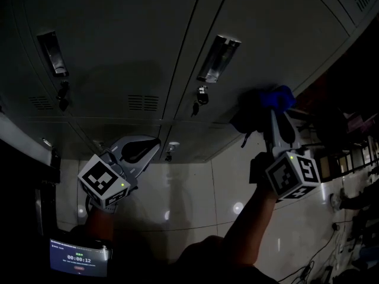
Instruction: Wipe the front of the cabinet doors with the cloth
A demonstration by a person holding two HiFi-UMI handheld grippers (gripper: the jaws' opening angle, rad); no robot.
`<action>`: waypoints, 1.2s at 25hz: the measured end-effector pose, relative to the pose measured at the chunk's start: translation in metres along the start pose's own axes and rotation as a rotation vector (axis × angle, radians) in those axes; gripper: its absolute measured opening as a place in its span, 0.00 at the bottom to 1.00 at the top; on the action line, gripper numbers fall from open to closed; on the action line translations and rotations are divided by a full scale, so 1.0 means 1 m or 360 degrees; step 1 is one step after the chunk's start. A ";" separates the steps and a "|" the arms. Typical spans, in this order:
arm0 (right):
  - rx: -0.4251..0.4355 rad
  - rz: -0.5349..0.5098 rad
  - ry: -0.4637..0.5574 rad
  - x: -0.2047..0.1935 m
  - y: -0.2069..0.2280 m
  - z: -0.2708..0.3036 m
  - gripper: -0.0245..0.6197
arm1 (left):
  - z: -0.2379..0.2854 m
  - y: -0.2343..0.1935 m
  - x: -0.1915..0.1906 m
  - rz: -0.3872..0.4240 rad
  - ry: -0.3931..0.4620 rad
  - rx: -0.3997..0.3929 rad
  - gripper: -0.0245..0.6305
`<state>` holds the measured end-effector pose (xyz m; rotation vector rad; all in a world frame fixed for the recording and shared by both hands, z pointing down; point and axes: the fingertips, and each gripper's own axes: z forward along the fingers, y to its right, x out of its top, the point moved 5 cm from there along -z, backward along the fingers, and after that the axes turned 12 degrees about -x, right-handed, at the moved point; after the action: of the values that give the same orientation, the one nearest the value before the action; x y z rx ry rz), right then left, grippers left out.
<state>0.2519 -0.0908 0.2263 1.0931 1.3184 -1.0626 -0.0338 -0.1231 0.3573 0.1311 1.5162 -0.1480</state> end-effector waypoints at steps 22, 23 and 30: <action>0.0574 -0.0260 0.0017 -0.081 -0.155 0.004 0.15 | -0.007 0.000 -0.005 -0.0013 0.0018 0.0089 0.05; 0.0537 -0.0257 0.0020 -0.083 -0.147 0.008 0.15 | -0.006 0.000 -0.006 -0.0014 0.0018 0.0090 0.05; 0.0347 -0.0313 0.0054 -0.085 -0.090 0.020 0.15 | 0.004 0.000 -0.013 0.0008 -0.0012 0.0067 0.05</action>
<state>0.1681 -0.1290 0.3106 1.1632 1.3820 -1.3642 -0.0303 -0.1237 0.3701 0.1681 1.5058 -0.1761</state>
